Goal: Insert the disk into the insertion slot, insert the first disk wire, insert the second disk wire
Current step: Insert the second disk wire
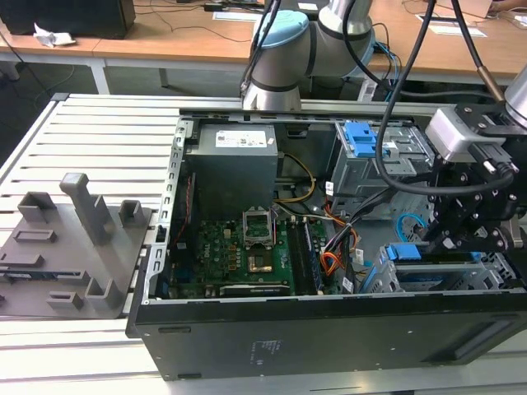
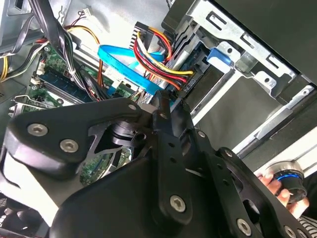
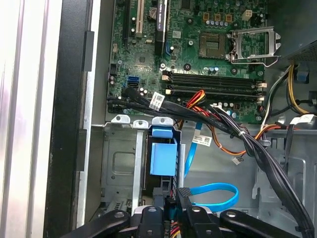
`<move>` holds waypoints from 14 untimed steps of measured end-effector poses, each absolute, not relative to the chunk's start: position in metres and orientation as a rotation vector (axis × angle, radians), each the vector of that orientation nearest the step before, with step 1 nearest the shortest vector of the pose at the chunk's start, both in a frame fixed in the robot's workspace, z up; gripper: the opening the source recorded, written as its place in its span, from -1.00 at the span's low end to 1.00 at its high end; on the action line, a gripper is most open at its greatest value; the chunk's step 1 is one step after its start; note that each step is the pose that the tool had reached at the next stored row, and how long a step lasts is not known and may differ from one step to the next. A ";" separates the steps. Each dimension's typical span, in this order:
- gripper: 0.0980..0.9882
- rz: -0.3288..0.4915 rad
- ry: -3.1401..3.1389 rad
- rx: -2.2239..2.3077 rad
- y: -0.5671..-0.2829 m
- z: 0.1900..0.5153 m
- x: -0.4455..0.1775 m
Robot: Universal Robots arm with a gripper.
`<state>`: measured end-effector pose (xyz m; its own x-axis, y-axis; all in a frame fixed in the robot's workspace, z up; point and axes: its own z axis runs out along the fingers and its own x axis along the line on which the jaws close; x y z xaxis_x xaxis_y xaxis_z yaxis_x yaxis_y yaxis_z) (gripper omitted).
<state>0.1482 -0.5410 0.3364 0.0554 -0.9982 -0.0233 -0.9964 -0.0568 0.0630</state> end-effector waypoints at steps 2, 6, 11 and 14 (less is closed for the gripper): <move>-0.67 -0.094 -2.137 2.260 -0.541 0.338 0.148; -0.67 -0.094 -2.137 2.260 -0.540 0.359 0.148; -0.98 -0.093 -2.136 2.260 -0.538 0.372 0.148; -0.98 -0.093 -2.137 2.260 -0.538 0.372 0.148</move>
